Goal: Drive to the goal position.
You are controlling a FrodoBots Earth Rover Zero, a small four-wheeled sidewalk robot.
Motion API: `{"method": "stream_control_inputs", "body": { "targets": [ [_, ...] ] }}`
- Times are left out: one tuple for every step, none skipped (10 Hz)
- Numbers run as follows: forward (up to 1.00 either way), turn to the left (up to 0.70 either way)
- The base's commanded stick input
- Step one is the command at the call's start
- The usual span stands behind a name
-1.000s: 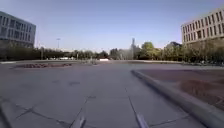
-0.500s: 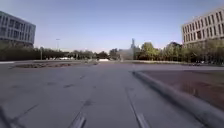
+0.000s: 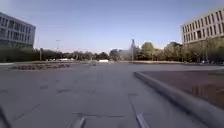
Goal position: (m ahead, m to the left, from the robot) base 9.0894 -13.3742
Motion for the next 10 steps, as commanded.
{"method": "stream_control_inputs", "body": {
  "targets": [
    [0.6, 0.0],
    [0.6, 0.0],
    [0.6, 0.0],
    [0.6, 0.0],
    [0.6, 0.0],
    [0.6, 0.0],
    [0.6, 0.0],
    [0.6, 0.0],
    [0.6, 0.0],
    [0.6, 0.0]
  ]
}}
